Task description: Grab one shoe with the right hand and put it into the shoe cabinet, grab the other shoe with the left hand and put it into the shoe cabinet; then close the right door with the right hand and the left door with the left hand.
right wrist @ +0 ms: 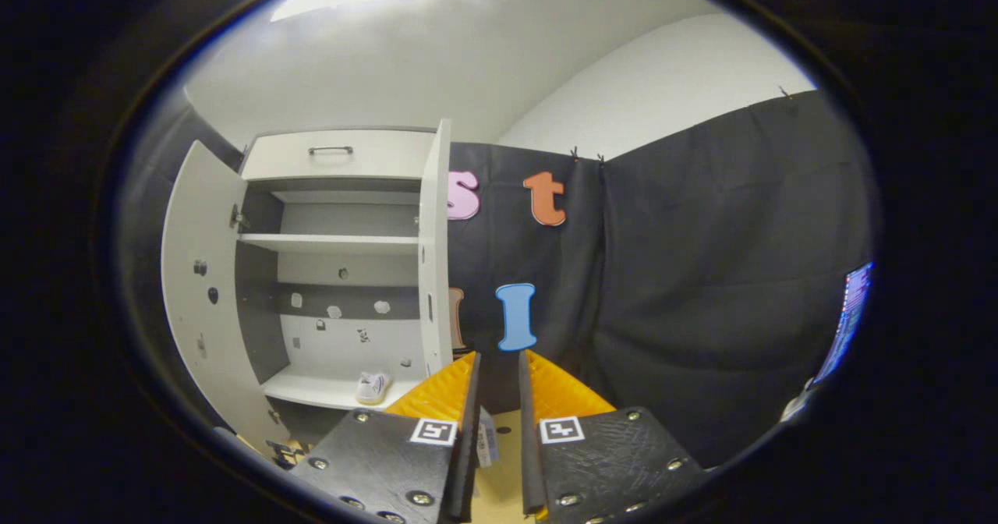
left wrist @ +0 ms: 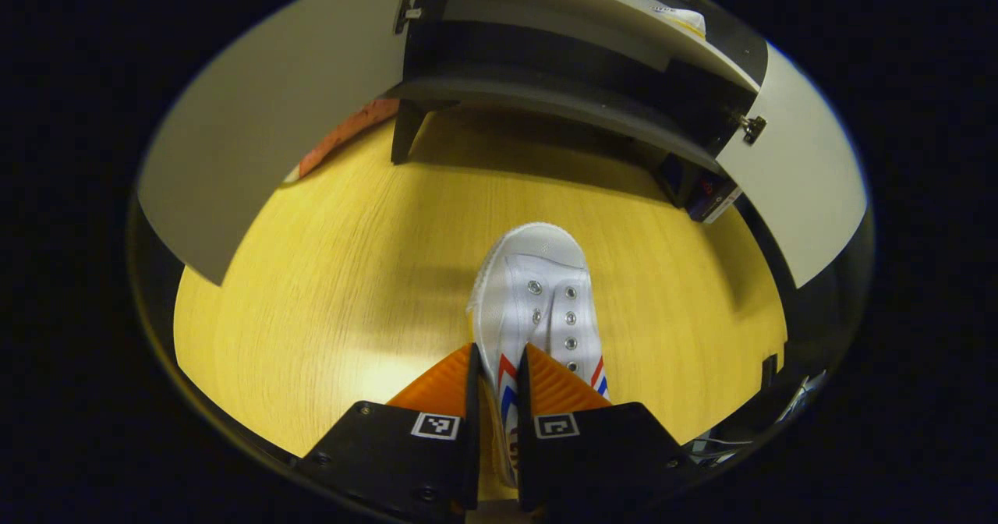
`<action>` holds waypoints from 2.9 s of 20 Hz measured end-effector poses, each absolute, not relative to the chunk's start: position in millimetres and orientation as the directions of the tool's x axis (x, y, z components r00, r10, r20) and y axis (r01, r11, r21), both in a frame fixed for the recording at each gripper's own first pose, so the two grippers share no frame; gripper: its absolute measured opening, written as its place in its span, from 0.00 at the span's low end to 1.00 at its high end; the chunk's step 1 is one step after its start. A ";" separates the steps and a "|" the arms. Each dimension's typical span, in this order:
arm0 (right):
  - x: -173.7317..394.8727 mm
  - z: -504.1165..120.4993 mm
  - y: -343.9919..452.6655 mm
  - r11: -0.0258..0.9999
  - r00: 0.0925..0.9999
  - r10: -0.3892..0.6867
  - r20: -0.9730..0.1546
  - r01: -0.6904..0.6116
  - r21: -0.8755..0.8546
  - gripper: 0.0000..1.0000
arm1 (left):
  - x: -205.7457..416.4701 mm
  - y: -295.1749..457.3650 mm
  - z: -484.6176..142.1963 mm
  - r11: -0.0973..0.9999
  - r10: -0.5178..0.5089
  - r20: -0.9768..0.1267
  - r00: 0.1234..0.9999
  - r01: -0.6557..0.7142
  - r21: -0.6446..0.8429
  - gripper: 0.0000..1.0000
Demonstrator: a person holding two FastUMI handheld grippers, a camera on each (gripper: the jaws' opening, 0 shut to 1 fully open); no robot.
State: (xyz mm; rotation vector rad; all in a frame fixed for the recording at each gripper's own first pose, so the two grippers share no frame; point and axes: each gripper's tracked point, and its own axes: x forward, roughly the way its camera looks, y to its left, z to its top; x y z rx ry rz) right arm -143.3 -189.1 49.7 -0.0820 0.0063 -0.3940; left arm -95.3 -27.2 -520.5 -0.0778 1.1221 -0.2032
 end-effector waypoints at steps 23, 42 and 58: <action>-169.3 27.3 -240.4 0.836 0.837 -0.547 -0.007 0.547 -0.039 0.24 | 163.0 -10.7 -137.6 0.923 -0.378 -0.408 0.831 0.302 -0.240 0.20; -201.1 26.7 -255.0 0.700 0.703 -0.710 -0.037 0.699 -0.143 0.24 | 307.6 -43.3 -197.5 0.946 -0.324 -0.476 0.818 0.272 -0.176 0.20; -135.7 22.3 -242.0 0.786 0.789 -0.614 -0.029 0.608 -0.109 0.29 | 300.4 -31.2 -219.2 0.951 -0.309 -0.530 0.789 0.260 -0.168 0.61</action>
